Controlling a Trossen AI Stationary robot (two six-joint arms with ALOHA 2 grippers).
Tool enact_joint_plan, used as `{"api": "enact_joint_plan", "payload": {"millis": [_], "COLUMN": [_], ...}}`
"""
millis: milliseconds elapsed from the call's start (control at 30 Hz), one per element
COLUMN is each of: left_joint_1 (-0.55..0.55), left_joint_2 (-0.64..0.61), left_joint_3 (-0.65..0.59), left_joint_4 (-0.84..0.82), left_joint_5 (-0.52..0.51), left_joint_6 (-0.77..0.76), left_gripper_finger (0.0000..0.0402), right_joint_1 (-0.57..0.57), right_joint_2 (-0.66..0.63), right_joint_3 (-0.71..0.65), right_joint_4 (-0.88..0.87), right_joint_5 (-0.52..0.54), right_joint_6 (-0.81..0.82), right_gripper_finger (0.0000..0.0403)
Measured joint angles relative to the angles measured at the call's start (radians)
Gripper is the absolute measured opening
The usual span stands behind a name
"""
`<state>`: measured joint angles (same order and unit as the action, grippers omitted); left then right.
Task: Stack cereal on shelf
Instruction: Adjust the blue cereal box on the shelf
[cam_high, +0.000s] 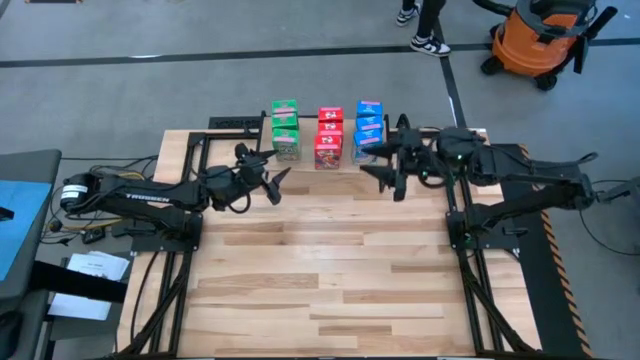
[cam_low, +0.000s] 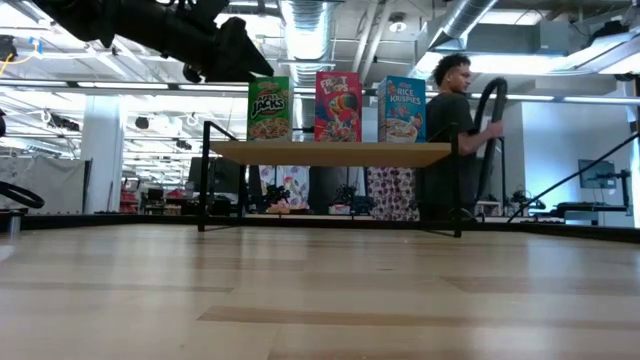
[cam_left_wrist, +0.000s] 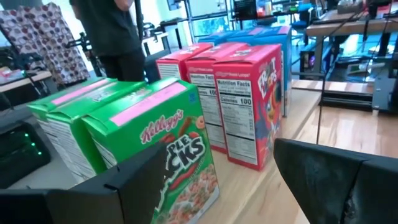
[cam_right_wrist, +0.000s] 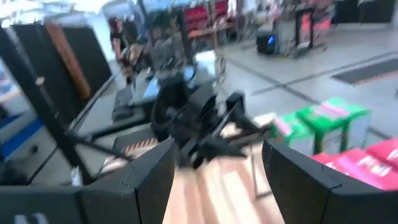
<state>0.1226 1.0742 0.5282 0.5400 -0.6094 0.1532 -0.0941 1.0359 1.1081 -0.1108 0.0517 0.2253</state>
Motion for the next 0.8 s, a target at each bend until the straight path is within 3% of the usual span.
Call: {"api": "enact_joint_plan", "payload": {"millis": [333,533,800], "left_joint_1": [0.000,0.000,0.001], "left_joint_2": [-0.002,0.006,0.008], "left_joint_3": [0.000,0.000,0.000], "left_joint_4": [-0.008,0.028,0.064], "left_joint_5": [0.006,0.136,0.142], "left_joint_6": [-0.007,-0.043,-0.029], "left_gripper_finger": [0.0289,0.0289,0.0289], "right_joint_1": [-0.132,-0.174,-0.194], "right_joint_2": [0.000,0.037,0.140], "right_joint_3": [0.000,0.002,0.001], "right_joint_4": [0.193,0.196,0.190], "right_joint_5": [0.000,-0.001,-0.002], "right_joint_6": [-0.156,-0.222,-0.233], "right_gripper_finger": [0.0266,0.0266,0.0266]}}
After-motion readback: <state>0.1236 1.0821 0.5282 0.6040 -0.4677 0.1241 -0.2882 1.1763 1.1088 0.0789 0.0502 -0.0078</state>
